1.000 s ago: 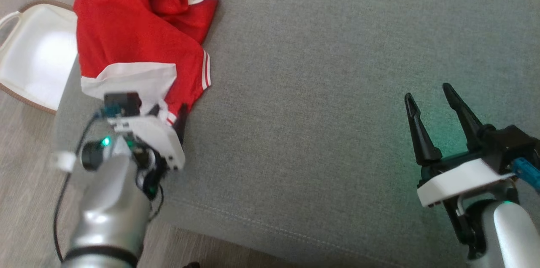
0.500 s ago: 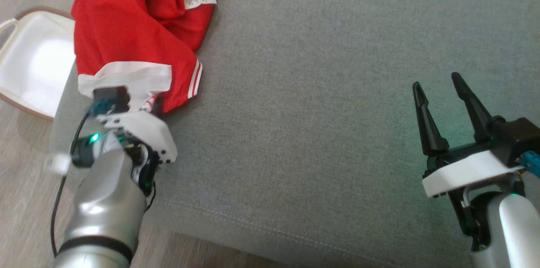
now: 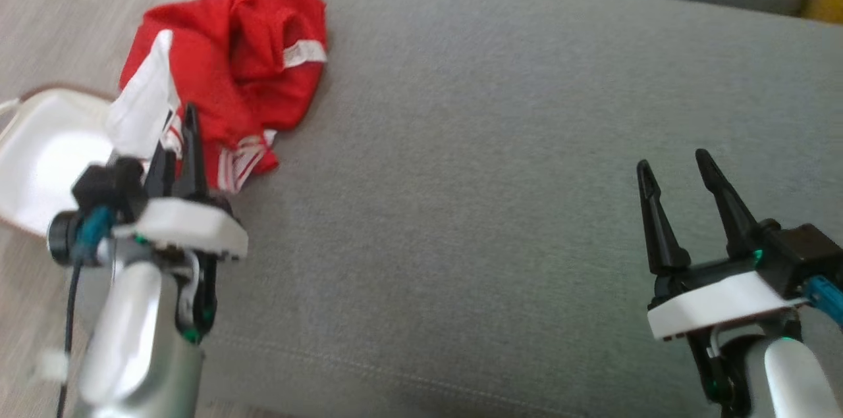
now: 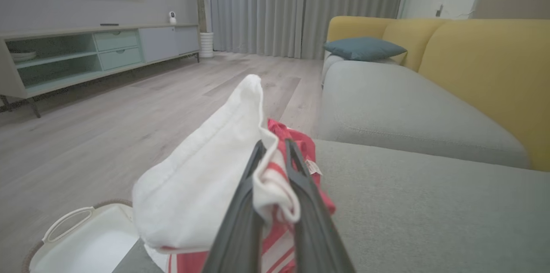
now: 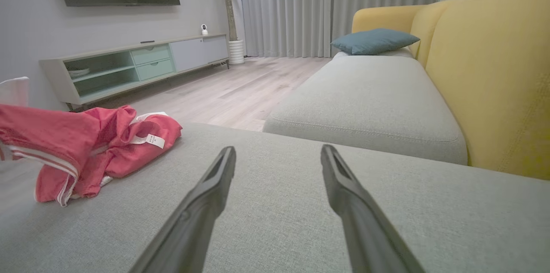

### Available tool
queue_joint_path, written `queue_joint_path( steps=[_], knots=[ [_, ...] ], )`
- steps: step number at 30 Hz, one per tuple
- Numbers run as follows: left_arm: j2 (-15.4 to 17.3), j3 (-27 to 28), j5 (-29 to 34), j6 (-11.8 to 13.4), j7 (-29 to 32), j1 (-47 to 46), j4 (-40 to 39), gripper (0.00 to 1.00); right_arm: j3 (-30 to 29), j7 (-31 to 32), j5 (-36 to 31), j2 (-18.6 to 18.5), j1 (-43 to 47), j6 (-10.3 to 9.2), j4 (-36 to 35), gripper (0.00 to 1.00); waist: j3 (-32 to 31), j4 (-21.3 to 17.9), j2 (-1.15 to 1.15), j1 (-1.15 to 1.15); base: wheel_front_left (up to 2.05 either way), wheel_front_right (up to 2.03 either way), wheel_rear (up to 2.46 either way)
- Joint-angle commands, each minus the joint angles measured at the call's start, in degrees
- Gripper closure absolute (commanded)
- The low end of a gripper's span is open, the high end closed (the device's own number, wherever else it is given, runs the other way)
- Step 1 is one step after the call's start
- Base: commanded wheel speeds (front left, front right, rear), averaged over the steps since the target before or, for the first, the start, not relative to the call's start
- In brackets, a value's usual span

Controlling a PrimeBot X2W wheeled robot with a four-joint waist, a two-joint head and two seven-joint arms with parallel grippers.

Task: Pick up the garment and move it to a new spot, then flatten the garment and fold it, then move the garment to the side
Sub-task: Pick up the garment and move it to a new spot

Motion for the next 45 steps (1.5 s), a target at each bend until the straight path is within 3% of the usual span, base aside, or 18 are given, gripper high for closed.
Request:
queue_joint_path(
  steps=[1, 8, 15, 24, 30, 35, 40, 41, 42, 43, 45],
  knots=[
    [1.98, 1.24, 0.88, 0.48, -0.67, 0.41, -6.48, 1.00, 0.86, -0.59, 0.58, 0.25, -0.52, -0.03, -2.53, 0.00, -2.32, -2.54, 0.00, 0.00, 0.00, 0.00, 0.00],
    [1.09, -3.55, 2.02, -0.34, 4.43, 5.03, -21.26, 1.00, 0.48, -0.57, 0.75, 0.85, 1.14, -0.03, -3.76, 0.00, -4.29, -9.04, 0.00, 0.00, 0.00, 0.00, 0.00],
    [-1.84, -11.24, 2.35, -2.57, 9.05, 2.90, -23.72, 1.00, 0.78, -0.39, 1.13, 1.03, 1.49, -0.03, -4.00, 0.00, -4.06, -17.64, 0.00, 0.00, 0.00, 0.00, 0.00],
    [-4.04, -19.38, 0.57, -4.36, 8.55, -6.56, -17.62, 1.00, 1.75, -0.60, 1.86, 1.09, -0.30, -0.03, -4.69, 0.00, 0.79, -28.89, 0.00, 0.00, 0.00, 0.00, 0.00],
    [-4.29, -25.52, -2.08, -3.30, 6.10, -14.99, -12.42, 1.00, 2.97, -1.94, 3.60, 1.09, -1.79, -0.03, -4.01, 0.00, 5.86, -35.84, 0.00, 0.00, 0.00, 0.00, 0.00],
    [-4.31, -30.33, -4.99, -1.87, 5.66, -20.01, -6.55, 1.00, 3.42, -3.50, 5.00, 1.10, -2.62, -0.03, -2.91, 0.00, 9.66, -39.11, 0.00, 0.00, 0.00, 0.00, 0.00],
    [-4.31, -34.14, -7.43, -3.25, 10.64, -22.08, 2.58, 0.98, 3.88, -4.85, 5.90, 1.10, -3.33, -0.03, -1.31, 0.00, 11.68, -40.06, 0.00, 0.00, 0.00, 0.00, 0.00],
    [-4.31, -34.72, -7.90, -3.48, 11.03, -22.35, 3.54, 0.62, 3.77, -5.07, 5.96, 1.10, -3.45, -0.03, -1.02, 0.00, 11.93, -39.90, 0.00, 0.00, 0.00, 0.00, 0.00],
    [-4.32, -35.44, -8.20, -3.74, 11.53, -22.49, 4.47, 0.11, 3.66, -5.28, 6.01, 1.10, -3.57, -0.03, -0.69, 0.00, 12.02, -39.66, 0.00, 0.00, 0.00, 0.00, 0.00],
    [-4.32, -36.16, -8.44, -3.99, 11.84, -22.63, 5.12, 0.00, 3.56, -5.39, 6.04, 1.10, -3.67, -0.03, -0.37, 0.00, 12.07, -39.33, 0.00, 0.00, 0.00, 0.00, 0.00],
    [-4.32, -37.48, -8.53, -4.29, 11.35, -22.85, 5.51, 0.00, 3.32, -5.55, 6.02, 1.10, -3.89, -0.03, 0.18, 0.00, 11.90, -38.31, 0.00, 0.00, 0.00, 0.00, 0.00]
  ],
)
